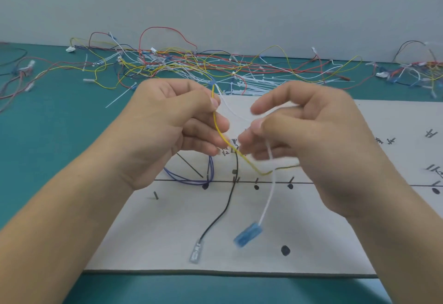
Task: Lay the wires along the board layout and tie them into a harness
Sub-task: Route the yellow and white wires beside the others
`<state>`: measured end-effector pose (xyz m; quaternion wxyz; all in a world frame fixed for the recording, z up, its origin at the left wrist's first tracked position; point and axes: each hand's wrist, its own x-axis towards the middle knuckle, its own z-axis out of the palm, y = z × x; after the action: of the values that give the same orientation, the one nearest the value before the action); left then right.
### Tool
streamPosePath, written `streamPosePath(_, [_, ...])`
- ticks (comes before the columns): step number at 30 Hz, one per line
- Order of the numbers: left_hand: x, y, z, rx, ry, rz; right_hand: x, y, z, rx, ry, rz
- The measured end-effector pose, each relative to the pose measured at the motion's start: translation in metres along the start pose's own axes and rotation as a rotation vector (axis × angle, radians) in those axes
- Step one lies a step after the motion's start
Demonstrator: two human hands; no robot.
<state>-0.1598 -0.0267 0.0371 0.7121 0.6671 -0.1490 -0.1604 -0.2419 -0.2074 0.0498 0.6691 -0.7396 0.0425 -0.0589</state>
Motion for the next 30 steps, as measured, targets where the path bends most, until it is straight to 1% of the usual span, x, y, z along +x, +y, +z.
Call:
streamPosePath(2, [0.000, 0.003, -0.002, 0.010, 0.033, -0.014, 0.000, 0.000, -0.001, -0.014, 0.079, -0.068])
streamPosePath(5, [0.000, 0.005, -0.008, 0.064, 0.056, -0.049, 0.000, 0.001, -0.001, 0.040, 0.065, -0.032])
streamPosePath(10, [0.002, 0.006, -0.017, 0.392, 0.128, -0.018, 0.004, 0.011, 0.009, -0.053, 0.072, 0.018])
streamPosePath(14, [0.005, 0.001, -0.022, 0.661, 0.164, -0.064, 0.005, 0.018, 0.018, -0.124, 0.079, 0.003])
streamPosePath(16, [0.008, -0.002, -0.022, 0.759, 0.169, -0.094, 0.004, 0.020, 0.022, -0.137, 0.059, 0.001])
streamPosePath(20, [0.010, -0.008, -0.019, 0.849, 0.183, -0.107, 0.003, 0.024, 0.030, -0.203, -0.030, 0.042])
streamPosePath(30, [0.013, -0.017, -0.017, 0.981, 0.117, -0.169, 0.006, 0.031, 0.030, -0.426, -0.023, 0.091])
